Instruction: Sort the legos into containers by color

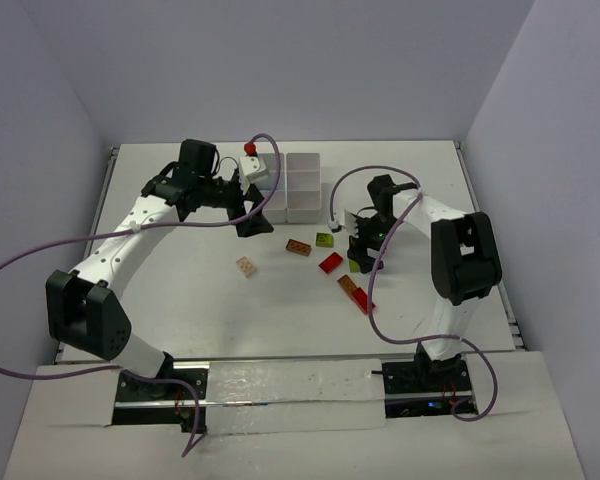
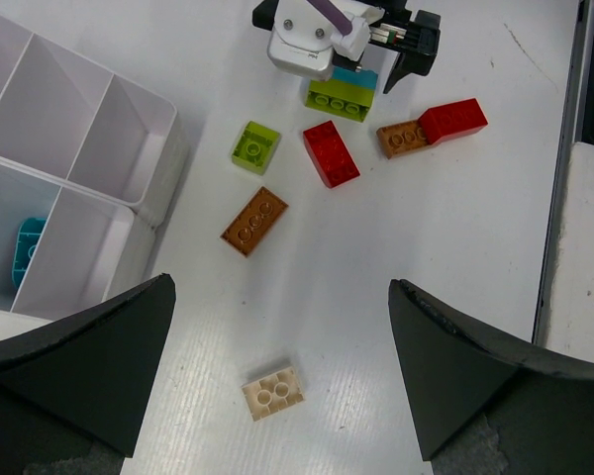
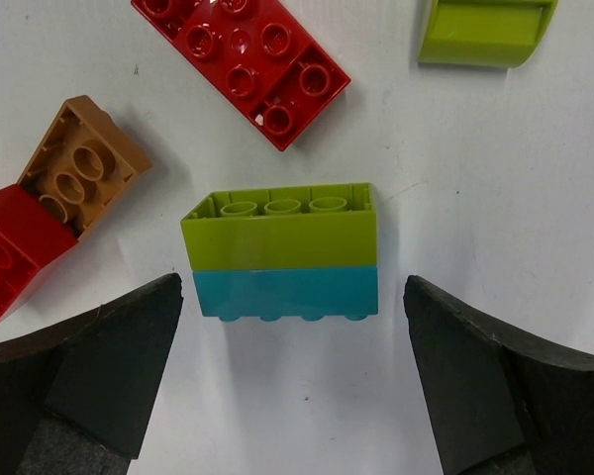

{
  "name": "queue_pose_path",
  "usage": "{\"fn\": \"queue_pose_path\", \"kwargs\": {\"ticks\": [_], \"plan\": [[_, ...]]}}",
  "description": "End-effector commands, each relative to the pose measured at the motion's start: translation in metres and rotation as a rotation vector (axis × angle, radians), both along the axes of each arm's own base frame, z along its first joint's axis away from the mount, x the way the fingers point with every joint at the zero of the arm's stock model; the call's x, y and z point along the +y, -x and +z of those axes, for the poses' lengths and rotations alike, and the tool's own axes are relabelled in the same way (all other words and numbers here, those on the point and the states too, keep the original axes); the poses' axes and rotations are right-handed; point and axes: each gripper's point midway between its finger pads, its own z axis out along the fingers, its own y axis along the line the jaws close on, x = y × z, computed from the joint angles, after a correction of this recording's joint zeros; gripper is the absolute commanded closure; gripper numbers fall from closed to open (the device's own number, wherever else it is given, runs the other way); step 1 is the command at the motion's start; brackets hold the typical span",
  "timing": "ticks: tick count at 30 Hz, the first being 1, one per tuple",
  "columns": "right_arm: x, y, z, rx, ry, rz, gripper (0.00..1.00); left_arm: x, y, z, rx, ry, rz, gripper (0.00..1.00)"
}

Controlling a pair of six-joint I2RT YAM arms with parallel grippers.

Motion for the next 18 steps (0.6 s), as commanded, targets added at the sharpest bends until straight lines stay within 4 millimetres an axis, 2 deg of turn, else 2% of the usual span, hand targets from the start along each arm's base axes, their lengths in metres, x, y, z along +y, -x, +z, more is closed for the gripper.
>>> {"fn": "queue_pose_path", "kwargs": {"ticks": [1,18], "plan": [[0.0070,-0.0071,0.0076,-0.067,-0.010,0.036,0.00,-0.0004,-0.0019,0.0008,-0.028,0.009,-0.012,0.01],[0.0085,0.0027,0.0043,-0.118,0.002,0.102,0.02,0.0006,0.0000,-0.0067,-0.010,0.012,0.001,0.01]]}}
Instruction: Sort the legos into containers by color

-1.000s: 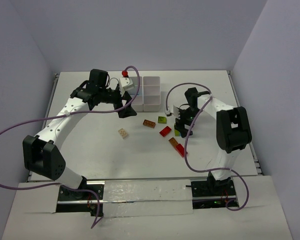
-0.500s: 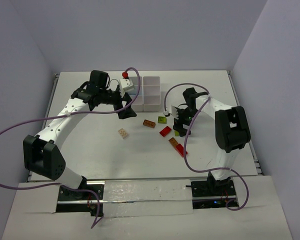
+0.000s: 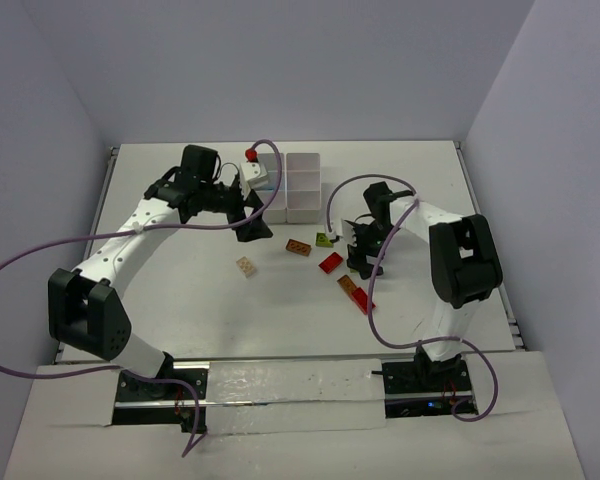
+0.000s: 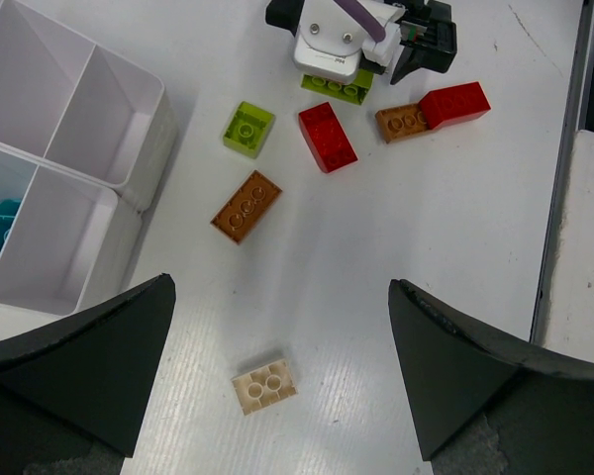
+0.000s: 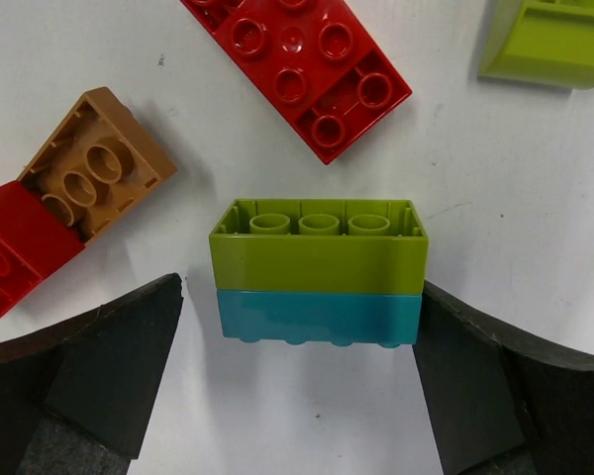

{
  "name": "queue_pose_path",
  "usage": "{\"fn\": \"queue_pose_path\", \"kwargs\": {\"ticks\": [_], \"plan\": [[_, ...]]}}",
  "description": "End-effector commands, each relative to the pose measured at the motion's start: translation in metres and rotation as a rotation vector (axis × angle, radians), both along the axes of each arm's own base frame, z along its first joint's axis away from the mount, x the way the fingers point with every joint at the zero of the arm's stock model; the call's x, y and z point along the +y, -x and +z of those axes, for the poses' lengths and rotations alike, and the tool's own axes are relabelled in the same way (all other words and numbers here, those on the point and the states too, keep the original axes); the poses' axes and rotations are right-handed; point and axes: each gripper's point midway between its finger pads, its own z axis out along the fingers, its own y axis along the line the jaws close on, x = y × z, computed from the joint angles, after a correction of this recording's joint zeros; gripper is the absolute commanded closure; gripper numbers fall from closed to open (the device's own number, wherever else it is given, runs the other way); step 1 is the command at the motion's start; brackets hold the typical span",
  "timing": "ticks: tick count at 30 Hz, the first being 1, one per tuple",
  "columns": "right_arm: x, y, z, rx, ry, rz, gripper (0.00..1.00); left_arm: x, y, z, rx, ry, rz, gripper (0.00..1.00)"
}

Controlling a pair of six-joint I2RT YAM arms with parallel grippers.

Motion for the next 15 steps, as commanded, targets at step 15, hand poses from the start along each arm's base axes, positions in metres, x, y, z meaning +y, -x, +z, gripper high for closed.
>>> {"fn": "queue_pose_path", "kwargs": {"ticks": [15], "plan": [[0.014,-0.008,0.025,-0.115,-0.070,0.012,0.44,-0.001,0.003,-0.001,0.025,0.058,0.060,0.03]]}}
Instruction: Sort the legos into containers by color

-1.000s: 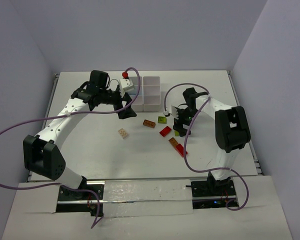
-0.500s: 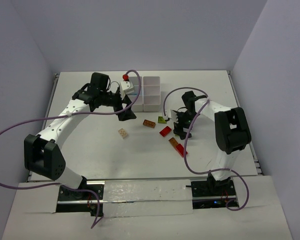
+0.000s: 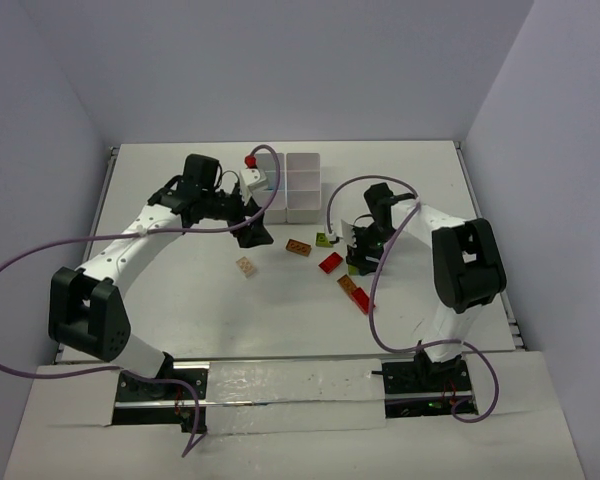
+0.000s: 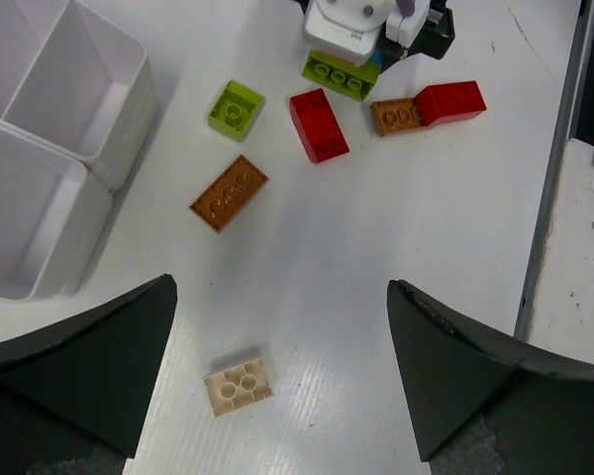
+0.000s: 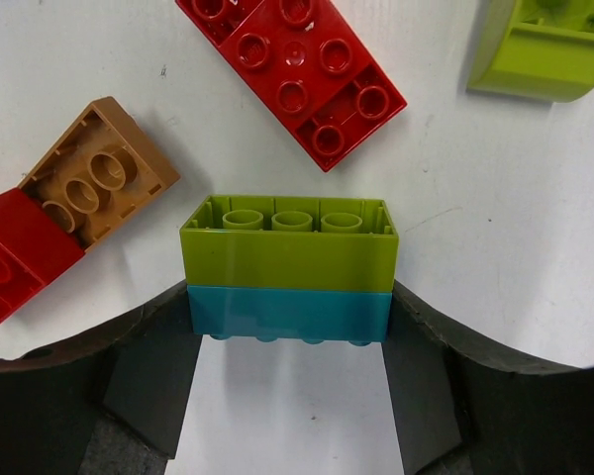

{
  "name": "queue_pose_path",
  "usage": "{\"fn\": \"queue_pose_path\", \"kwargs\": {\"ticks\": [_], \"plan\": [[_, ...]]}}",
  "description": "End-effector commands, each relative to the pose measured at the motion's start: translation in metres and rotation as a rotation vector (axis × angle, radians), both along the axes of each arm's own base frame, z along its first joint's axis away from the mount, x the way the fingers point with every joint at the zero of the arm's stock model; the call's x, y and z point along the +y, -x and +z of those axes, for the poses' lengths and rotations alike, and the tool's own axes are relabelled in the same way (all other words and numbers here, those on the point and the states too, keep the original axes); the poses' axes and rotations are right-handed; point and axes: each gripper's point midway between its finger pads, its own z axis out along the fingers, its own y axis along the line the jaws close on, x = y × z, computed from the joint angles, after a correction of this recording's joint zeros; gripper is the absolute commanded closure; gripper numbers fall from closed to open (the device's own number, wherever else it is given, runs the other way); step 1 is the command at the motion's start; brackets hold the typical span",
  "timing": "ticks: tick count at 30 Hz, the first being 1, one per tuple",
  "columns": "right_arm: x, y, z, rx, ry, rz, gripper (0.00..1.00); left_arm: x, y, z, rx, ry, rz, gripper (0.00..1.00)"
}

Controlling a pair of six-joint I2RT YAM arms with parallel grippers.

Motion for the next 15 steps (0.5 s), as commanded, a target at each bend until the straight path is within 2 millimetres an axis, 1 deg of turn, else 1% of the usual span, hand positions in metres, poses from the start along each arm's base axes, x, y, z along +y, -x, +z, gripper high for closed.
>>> {"fn": "queue_pose_path", "kwargs": {"ticks": [1,3,7,9,11,12,13,14,15], "plan": [[0.012,-0.008,0.026,-0.076,-0.062,-0.007,0.45,-0.001,-0.002,0.019,-0.044,0.052,0.034,0.03],[0.016,-0.009,0.037,-0.090,-0.094,-0.032,0.51,-0.001,-0.004,0.017,-0.014,0.065,0.082,0.04],[0.026,-0.016,0.071,-0.132,-0.176,-0.085,0.55,-0.002,-0.002,0.022,0.070,0.111,0.160,0.06],[0.035,-0.018,0.098,-0.156,-0.242,-0.123,0.57,-0.005,0.005,0.024,0.169,0.145,0.204,0.09],[0.043,-0.020,0.118,-0.167,-0.292,-0.168,0.59,-0.007,0.008,0.025,0.267,0.168,0.246,0.10],[0.050,-0.021,0.133,-0.177,-0.326,-0.198,0.61,-0.010,0.008,0.029,0.322,0.184,0.270,0.11],[0.052,-0.021,0.142,-0.181,-0.346,-0.221,0.62,-0.009,0.007,0.027,0.335,0.179,0.282,0.12],[0.058,-0.020,0.154,-0.200,-0.370,-0.227,0.63,-0.013,0.005,0.029,0.392,0.192,0.313,0.12],[0.062,-0.018,0.157,-0.193,-0.382,-0.240,0.63,-0.015,0.002,0.034,0.422,0.205,0.328,0.11]]}}
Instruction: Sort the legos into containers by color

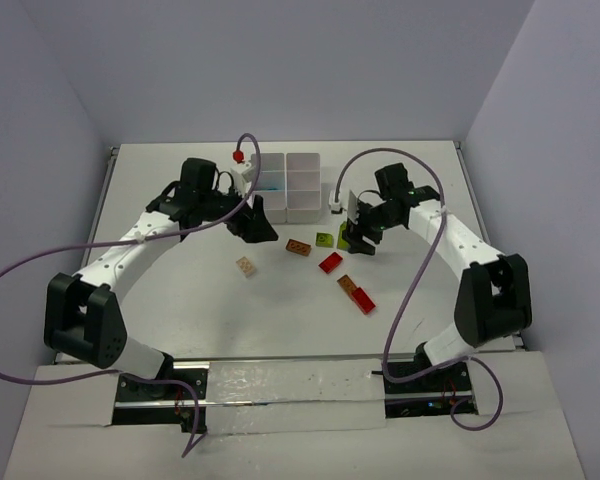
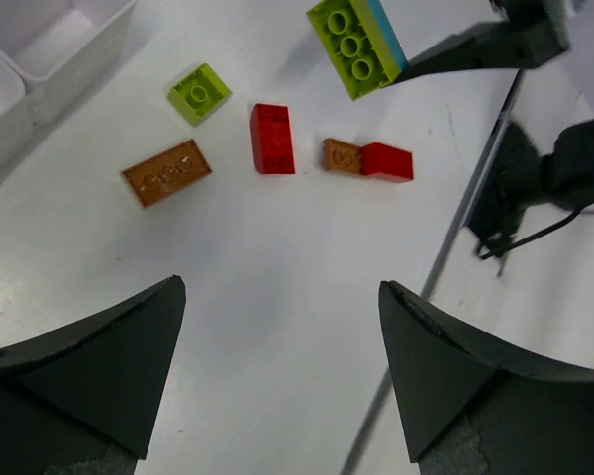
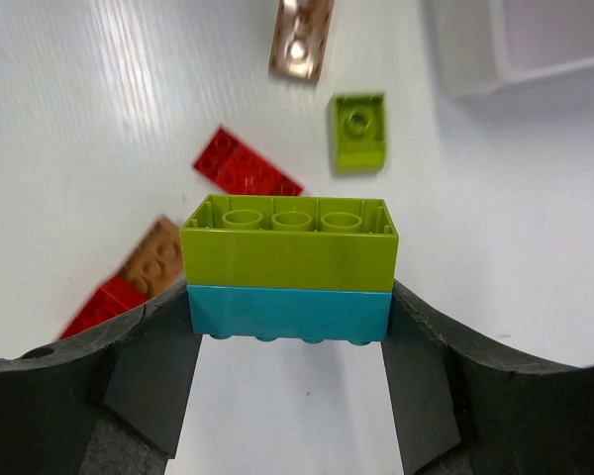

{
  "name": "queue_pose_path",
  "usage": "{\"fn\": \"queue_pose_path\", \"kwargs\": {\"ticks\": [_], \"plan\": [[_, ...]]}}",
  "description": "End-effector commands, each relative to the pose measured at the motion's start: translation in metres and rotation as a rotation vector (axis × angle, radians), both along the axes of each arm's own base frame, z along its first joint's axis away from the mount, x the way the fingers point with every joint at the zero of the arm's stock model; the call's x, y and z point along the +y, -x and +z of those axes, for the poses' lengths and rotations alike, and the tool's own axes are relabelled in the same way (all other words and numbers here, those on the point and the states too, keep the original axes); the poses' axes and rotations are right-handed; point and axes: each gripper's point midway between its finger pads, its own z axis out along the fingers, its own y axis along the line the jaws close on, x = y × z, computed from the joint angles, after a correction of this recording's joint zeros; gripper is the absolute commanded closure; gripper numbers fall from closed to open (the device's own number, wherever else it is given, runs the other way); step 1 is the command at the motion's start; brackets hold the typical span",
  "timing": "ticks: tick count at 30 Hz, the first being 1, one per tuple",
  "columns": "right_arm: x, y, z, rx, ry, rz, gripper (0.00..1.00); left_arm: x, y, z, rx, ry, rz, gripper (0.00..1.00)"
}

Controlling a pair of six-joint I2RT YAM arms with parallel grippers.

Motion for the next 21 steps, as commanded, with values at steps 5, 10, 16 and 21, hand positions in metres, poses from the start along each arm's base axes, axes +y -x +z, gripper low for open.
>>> {"fn": "queue_pose_path", "kwargs": {"ticks": [5,10,16,21], "plan": [[0.058,0.007,0.080,-0.117,-0.189,-0.111,0.67,-0.024,-0.011,0.065,0.168,0.204,0.105,0.06],[0.080,0.019,0.091,-0.130,-0.204,-0.115,0.68,-0.037,-0.018,0.062,0.153,0.157,0.121,0.14],[0.095,0.028,0.098,-0.152,-0.191,-0.091,0.68,-0.054,-0.007,0.048,0.213,0.138,0.066,0.17],[0.102,0.035,0.100,-0.153,-0.192,-0.073,0.69,-0.062,-0.003,0.042,0.227,0.122,0.049,0.18]]}}
